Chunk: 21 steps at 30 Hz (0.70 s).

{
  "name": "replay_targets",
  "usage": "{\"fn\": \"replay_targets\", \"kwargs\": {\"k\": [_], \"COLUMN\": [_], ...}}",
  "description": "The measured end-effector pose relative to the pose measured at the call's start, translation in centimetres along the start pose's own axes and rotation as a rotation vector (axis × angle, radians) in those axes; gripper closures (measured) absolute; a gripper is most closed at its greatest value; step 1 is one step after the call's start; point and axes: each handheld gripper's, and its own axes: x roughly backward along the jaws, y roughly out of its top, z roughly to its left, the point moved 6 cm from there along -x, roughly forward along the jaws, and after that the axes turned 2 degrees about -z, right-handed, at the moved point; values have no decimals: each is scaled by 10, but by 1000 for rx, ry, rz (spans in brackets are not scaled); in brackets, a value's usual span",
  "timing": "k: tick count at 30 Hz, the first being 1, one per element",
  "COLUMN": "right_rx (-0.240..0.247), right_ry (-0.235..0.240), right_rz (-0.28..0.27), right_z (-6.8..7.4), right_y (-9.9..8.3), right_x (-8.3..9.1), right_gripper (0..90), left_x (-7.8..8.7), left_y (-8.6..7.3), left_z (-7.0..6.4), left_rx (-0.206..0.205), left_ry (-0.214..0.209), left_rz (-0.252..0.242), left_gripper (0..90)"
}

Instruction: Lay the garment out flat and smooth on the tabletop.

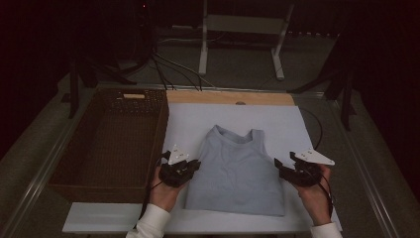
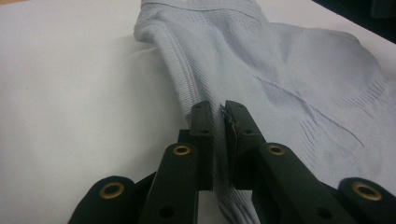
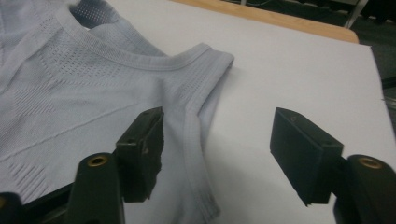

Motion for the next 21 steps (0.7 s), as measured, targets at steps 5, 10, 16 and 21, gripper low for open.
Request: {"fn": "replay_targets", "kwargs": {"k": [5, 10, 16, 21], "right_rx": [-1, 1, -11, -31], "right_ry": [6, 9, 28, 69], "right_rz": [26, 56, 97, 153], "right_z": [1, 2, 3, 5], "right_y": [-2, -6, -11, -17], "right_x": [-9, -18, -31, -39], "right_gripper": [395, 465, 476, 520], "left_x": [1, 0, -1, -1], "left_y": [0, -1, 0, -1], "left_z": [-1, -2, -2, -3], "left_rx": [-2, -1, -5, -6], "left_ry": [-3, -6, -6, -6], "left_rz": [-3, 0, 0, 1], "left_gripper": [837, 837, 836, 836]}}
